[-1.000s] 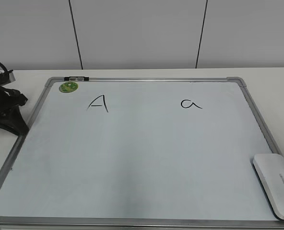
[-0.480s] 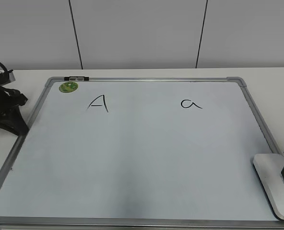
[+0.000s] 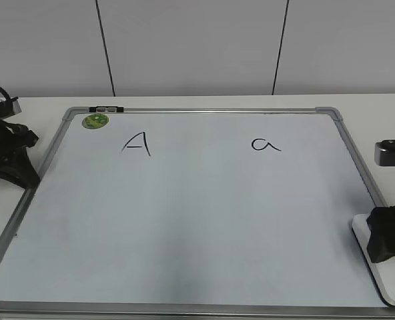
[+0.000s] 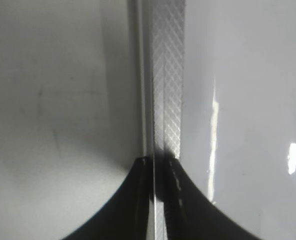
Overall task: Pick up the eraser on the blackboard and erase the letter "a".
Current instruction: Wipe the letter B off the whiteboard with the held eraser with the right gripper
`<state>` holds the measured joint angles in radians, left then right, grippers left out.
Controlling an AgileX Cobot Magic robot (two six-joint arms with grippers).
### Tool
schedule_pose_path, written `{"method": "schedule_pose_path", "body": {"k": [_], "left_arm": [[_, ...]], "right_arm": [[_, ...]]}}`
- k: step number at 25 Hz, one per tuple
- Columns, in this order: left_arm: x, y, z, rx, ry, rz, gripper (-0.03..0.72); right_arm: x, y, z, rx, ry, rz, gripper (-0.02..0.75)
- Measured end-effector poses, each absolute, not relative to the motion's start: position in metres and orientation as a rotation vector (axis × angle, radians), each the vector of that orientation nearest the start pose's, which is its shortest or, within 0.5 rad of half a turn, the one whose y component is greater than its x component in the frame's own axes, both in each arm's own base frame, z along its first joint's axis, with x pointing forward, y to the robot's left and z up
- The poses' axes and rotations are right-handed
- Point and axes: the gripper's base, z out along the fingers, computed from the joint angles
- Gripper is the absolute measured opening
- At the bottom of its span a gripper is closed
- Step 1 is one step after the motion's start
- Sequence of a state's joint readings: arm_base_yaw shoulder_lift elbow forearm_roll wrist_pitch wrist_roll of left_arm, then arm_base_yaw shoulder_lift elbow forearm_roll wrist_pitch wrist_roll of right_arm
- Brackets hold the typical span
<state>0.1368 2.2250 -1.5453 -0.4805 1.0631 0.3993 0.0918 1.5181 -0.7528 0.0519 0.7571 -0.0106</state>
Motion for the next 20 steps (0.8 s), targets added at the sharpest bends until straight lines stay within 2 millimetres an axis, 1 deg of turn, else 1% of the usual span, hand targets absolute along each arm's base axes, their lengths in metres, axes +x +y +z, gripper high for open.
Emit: {"method": "schedule_pose_path", "body": {"k": [4, 8, 11, 15, 20], "left_arm": [[0.421, 0.021, 0.119, 0.012, 3.047, -0.643, 0.040], [0.421, 0.021, 0.119, 0.013, 3.047, -0.641, 0.039], [0.421, 0.021, 0.119, 0.013, 3.047, -0.641, 0.039], [0.421, 0.021, 0.119, 0.013, 3.047, -0.641, 0.039], [0.421, 0.021, 0.119, 0.013, 3.047, -0.641, 0.039]], "right_arm": [[0.255, 0.027, 0.171, -0.101, 3.019, 0.064, 0.641], [0.266, 0.028, 0.172, -0.100, 3.005, 0.065, 0.641], [0.273, 0.028, 0.168, -0.097, 3.016, 0.065, 0.641], [0.276, 0.029, 0.166, -0.088, 3.048, 0.062, 0.641], [0.274, 0.028, 0.165, -0.094, 3.077, 0.058, 0.634]]}}
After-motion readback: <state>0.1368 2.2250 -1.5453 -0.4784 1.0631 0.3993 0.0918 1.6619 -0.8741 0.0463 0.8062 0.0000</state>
